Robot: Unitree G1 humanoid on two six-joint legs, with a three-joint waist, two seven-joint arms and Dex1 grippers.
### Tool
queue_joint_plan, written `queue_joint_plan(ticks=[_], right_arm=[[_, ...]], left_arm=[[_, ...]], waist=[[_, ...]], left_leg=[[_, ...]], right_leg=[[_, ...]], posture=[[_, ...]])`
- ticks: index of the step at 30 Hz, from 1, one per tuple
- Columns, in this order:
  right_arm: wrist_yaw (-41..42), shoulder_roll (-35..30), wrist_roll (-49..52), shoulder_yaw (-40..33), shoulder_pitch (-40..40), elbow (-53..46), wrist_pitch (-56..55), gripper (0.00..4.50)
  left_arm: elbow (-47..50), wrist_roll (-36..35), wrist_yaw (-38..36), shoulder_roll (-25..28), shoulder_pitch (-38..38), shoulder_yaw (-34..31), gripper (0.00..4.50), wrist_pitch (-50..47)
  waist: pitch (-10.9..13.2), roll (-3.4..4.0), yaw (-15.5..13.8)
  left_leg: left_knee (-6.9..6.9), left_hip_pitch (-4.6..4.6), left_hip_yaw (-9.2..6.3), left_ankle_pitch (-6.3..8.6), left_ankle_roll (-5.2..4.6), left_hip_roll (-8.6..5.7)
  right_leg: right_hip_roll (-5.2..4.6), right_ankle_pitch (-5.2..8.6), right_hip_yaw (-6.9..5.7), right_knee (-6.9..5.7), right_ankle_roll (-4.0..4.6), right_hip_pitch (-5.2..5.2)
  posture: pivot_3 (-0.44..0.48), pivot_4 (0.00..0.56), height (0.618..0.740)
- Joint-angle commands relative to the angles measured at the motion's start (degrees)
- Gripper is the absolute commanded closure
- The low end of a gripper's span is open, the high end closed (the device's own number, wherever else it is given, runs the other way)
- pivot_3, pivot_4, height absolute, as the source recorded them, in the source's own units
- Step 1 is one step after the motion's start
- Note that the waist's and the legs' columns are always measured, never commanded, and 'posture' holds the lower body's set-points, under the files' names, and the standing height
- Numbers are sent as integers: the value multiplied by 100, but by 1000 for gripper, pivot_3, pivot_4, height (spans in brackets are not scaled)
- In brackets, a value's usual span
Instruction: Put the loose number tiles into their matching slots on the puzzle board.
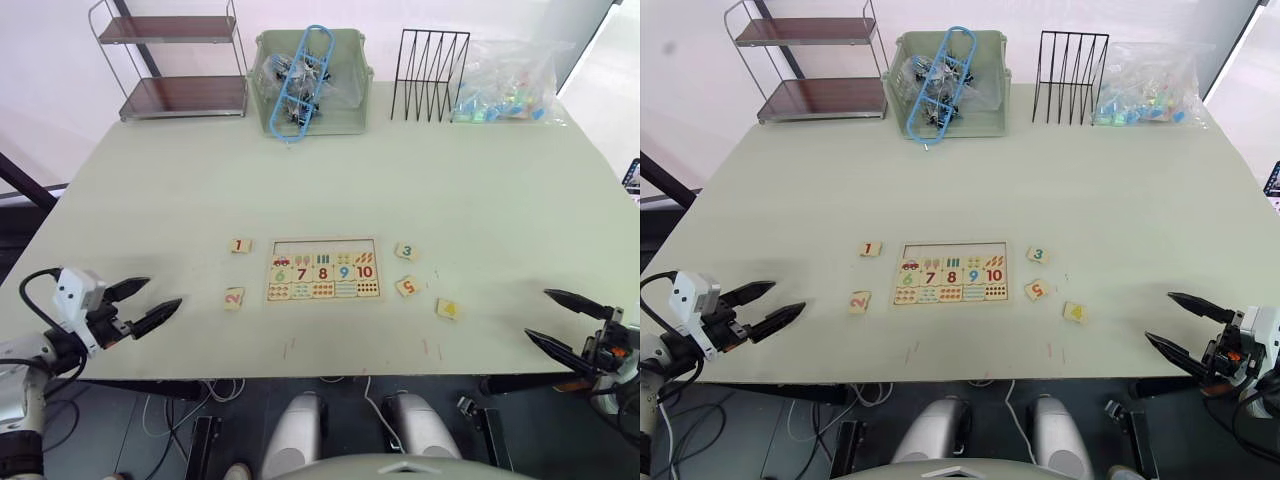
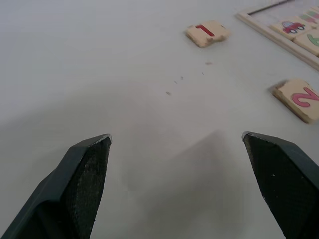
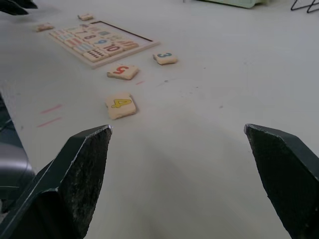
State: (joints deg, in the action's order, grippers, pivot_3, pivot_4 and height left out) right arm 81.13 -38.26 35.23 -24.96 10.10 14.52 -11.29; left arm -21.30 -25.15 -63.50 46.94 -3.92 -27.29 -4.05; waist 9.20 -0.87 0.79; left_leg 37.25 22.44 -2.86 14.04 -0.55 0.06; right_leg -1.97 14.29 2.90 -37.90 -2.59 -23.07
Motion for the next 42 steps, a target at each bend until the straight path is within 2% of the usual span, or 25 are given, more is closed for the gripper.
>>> queue_joint_plan(ticks=[1, 4, 9, 13, 17, 27, 31, 35, 42], right_arm=[[222, -66, 336, -143, 16, -285, 192, 27], [376, -60, 448, -80, 22, -462, 322, 27], [468, 49, 541, 52, -132, -692, 401, 27], [539, 45, 549, 104, -187, -757, 446, 27], [602, 15, 544, 108, -294, -748, 474, 27], [697, -74, 583, 28, -359, -801, 589, 27], [706, -87, 590, -27, -345, -819, 596, 27], [657, -53, 583, -82, -394, -790, 531, 27], [650, -20, 536, -99, -442, -721, 360, 27]], left_arm=[[832, -346, 364, -119, -244, -456, 0, -219], [1556, -565, 757, -289, -485, -583, 0, -656], [2907, -765, 2173, -711, -489, -613, 0, -1699], [3659, -1083, 3061, -1164, -343, -446, 0, -2483], [4483, -872, 3962, -1674, -214, 129, 0, -3008], [4888, -212, 5729, -2559, 579, 1021, 0, -3798], [4831, 232, 6209, -2728, 762, 1306, 0, -3969], [4581, 599, 6503, -2863, 1036, 1543, 0, -4037], [4173, 912, 6547, -2948, 1394, 1721, 0, -4178]], waist=[[0, 0, 0], [1, 1, 1], [1, 0, -4], [1, 0, -18], [1, 0, -17], [1, -1, -19], [1, -1, -10], [1, -1, -20], [1, -2, -16]], left_leg=[[0, 1, 0, 0, 0, 1], [0, 0, 0, 0, 0, 2], [0, 0, -3, 0, 1, 3], [3, 4, -5, 0, 1, 2], [7, 4, -5, 0, 1, 0], [10, 4, -4, 0, 1, -9], [11, 4, -6, 0, 1, -12], [12, 4, -9, 0, 1, -20], [12, 6, -14, 0, 1, -26]], right_leg=[[-4, -1, 1, 1, 1, 0], [-8, -1, 5, 1, 1, 0], [-8, 0, 2, 0, 1, 1], [-8, -2, -1, 2, 0, 1], [-6, -3, -1, -1, -1, 2], [20, -4, 0, -4, -2, 5], [21, -4, -1, -4, -2, 5], [20, -4, -2, -5, -3, 6], [18, -3, -6, -5, -3, 6]], posture=[[0, 150, 739], [0, 150, 739], [0, 150, 739], [0, 150, 739], [0, 150, 739], [0, 150, 739], [0, 150, 739], [0, 150, 739], [0, 150, 739]])
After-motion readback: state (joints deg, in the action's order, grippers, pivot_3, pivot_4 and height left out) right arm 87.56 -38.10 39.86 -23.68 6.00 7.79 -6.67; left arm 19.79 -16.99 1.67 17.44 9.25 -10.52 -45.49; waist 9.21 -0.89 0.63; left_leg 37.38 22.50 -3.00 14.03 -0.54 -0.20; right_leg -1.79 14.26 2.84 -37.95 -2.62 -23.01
